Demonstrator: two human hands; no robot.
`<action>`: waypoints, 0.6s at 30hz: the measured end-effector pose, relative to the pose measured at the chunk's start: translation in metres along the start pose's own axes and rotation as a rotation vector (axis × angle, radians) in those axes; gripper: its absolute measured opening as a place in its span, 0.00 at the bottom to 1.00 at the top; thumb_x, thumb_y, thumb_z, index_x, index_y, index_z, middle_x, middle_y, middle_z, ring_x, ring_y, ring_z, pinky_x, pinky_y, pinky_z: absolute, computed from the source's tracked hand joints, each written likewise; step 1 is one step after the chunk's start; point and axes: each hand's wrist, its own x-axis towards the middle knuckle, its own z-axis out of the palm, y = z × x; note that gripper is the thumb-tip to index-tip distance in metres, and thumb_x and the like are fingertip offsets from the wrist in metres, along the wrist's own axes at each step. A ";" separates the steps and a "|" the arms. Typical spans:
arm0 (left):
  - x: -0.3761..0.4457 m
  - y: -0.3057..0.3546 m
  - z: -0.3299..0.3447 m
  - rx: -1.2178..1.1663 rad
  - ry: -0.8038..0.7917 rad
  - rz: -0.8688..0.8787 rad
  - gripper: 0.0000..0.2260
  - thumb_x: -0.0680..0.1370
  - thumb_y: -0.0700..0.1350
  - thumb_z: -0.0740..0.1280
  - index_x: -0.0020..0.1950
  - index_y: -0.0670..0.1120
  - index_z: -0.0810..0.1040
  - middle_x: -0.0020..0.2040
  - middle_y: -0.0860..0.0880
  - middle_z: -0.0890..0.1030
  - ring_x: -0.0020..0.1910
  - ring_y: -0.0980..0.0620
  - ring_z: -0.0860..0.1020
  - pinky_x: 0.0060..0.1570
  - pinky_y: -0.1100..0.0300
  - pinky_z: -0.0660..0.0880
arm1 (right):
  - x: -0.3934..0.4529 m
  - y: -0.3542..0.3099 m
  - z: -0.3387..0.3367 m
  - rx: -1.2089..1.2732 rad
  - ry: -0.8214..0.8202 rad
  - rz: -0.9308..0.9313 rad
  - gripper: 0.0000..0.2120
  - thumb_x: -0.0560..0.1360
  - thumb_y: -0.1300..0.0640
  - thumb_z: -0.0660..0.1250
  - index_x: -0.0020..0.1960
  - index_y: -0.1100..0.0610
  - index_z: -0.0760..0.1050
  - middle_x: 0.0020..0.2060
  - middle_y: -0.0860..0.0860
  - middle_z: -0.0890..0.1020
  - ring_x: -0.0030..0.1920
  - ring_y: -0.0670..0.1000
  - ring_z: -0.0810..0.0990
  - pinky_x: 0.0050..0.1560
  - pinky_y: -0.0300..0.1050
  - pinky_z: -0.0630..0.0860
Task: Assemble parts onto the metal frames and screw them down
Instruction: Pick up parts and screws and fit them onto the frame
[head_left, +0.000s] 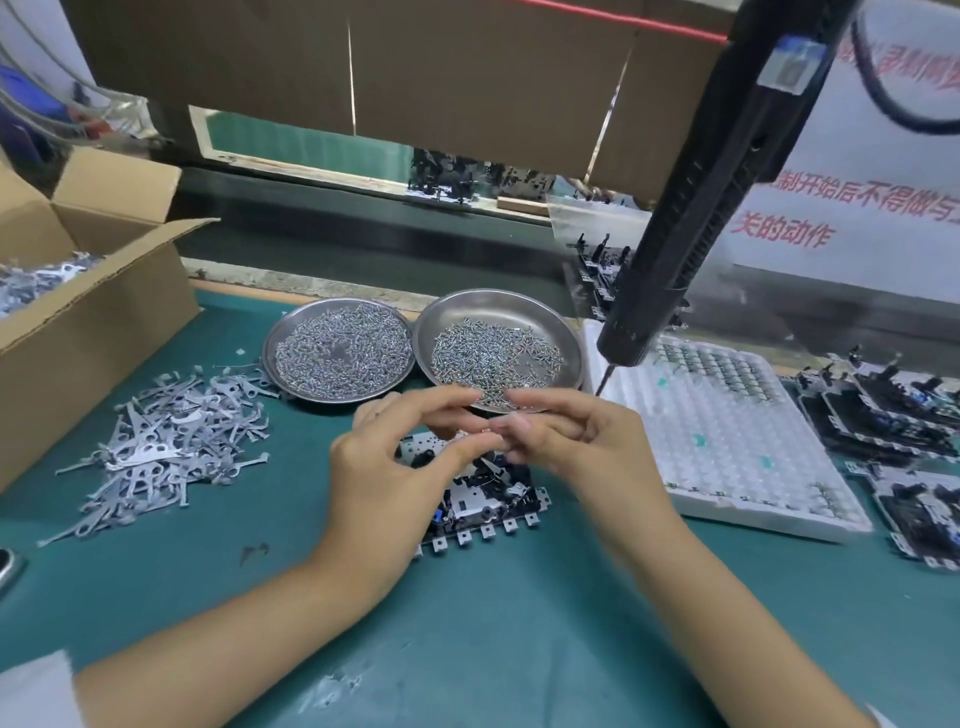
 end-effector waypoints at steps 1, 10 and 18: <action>0.000 0.000 0.000 0.020 0.004 0.029 0.12 0.66 0.53 0.74 0.48 0.60 0.80 0.41 0.65 0.82 0.48 0.59 0.79 0.57 0.53 0.72 | -0.003 0.001 0.001 0.012 -0.006 0.018 0.09 0.71 0.66 0.70 0.50 0.57 0.80 0.38 0.56 0.85 0.37 0.51 0.83 0.41 0.40 0.81; -0.001 -0.005 -0.001 0.137 -0.010 0.158 0.14 0.67 0.50 0.75 0.51 0.59 0.77 0.41 0.67 0.81 0.47 0.64 0.74 0.57 0.66 0.64 | -0.009 0.000 0.006 0.009 0.016 0.035 0.09 0.73 0.67 0.68 0.48 0.55 0.80 0.37 0.54 0.85 0.33 0.48 0.81 0.42 0.41 0.80; 0.000 -0.004 -0.001 0.179 -0.029 0.203 0.15 0.67 0.47 0.74 0.51 0.58 0.77 0.40 0.64 0.81 0.42 0.57 0.75 0.54 0.58 0.66 | -0.008 0.007 0.004 -0.134 0.042 -0.026 0.10 0.73 0.65 0.70 0.49 0.53 0.80 0.38 0.53 0.86 0.41 0.58 0.84 0.48 0.48 0.81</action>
